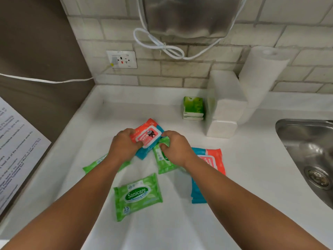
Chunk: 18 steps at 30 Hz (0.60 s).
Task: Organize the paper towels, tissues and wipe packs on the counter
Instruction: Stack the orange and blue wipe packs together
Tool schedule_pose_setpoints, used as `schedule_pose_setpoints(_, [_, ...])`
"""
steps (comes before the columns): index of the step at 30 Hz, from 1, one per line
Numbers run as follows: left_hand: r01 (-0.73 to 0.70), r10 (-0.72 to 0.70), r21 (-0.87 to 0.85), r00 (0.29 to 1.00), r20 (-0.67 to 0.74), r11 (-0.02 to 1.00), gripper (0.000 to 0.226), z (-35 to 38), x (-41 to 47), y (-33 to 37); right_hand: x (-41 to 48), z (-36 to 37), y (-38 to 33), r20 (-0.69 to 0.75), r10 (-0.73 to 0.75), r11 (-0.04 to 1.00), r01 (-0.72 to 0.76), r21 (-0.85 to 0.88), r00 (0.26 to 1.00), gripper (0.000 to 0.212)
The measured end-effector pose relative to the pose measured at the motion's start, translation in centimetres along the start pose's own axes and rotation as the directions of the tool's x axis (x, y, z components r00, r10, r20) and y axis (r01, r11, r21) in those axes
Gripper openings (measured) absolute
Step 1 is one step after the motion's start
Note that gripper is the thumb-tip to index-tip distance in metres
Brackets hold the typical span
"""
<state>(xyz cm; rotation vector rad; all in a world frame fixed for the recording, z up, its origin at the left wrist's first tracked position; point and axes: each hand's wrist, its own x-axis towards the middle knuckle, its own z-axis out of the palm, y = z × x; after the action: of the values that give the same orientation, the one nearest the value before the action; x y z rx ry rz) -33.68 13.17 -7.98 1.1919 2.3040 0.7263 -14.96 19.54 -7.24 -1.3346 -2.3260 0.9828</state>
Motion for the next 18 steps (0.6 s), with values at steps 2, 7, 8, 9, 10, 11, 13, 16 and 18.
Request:
schedule_pose_setpoints(2, [-0.001, 0.001, -0.009, 1.000, 0.005, 1.000, 0.049, -0.5, 0.9, -0.8, 1.5, 0.9, -0.4, 0.041, 0.021, 1.000, -0.020, -0.018, 0.999, 0.049])
schedule_pose_setpoints(7, [-0.034, 0.036, -0.031, 0.998, 0.058, 0.999, 0.049, -0.6, 2.8, -2.6, 5.4, 2.1, -0.8, 0.091, 0.066, 0.998, -0.065, -0.018, 0.994, 0.055])
schedule_pose_setpoints(8, [-0.034, 0.036, -0.027, 0.996, 0.080, 0.999, 0.051, -0.7, 3.2, -2.8, 6.1, 2.2, -0.8, 0.093, 0.081, 0.997, -0.080, -0.018, 0.992, 0.057])
schedule_pose_setpoints(9, [-0.038, 0.039, -0.014, 0.994, 0.103, 0.999, 0.052, -0.7, 3.7, -3.1, 6.9, 2.3, -0.8, 0.098, 0.091, 0.996, -0.089, -0.028, 0.991, 0.058])
schedule_pose_setpoints(10, [-0.041, 0.040, 0.004, 0.991, 0.130, 0.999, 0.054, -0.7, 4.1, -3.3, 7.5, 2.3, -0.8, 0.111, 0.100, 0.994, -0.095, -0.049, 0.989, 0.059])
schedule_pose_setpoints(11, [-0.042, 0.039, 0.017, 0.986, 0.159, 0.999, 0.055, -0.8, 4.5, -3.5, 8.1, 2.4, -0.9, 0.131, 0.108, 0.992, -0.099, -0.075, 0.985, 0.060])
schedule_pose_setpoints(13, [-0.038, 0.036, 0.004, 0.976, 0.216, 0.999, 0.054, -0.8, 5.2, -4.0, 9.0, 2.6, -1.0, 0.178, 0.132, 0.985, -0.108, -0.137, 0.975, 0.064])
schedule_pose_setpoints(16, [-0.001, 0.030, -0.100, 0.958, 0.286, 0.995, 0.038, -0.9, 6.2, -5.0, 10.1, 2.9, -1.0, 0.209, 0.149, 0.971, -0.103, -0.217, 0.966, 0.069])
schedule_pose_setpoints(18, [0.046, 0.015, -0.175, 0.943, 0.333, 0.983, 0.027, -1.0, 6.8, -5.6, 10.5, 3.0, -1.1, 0.217, 0.142, 0.969, -0.091, -0.229, 0.966, 0.067])
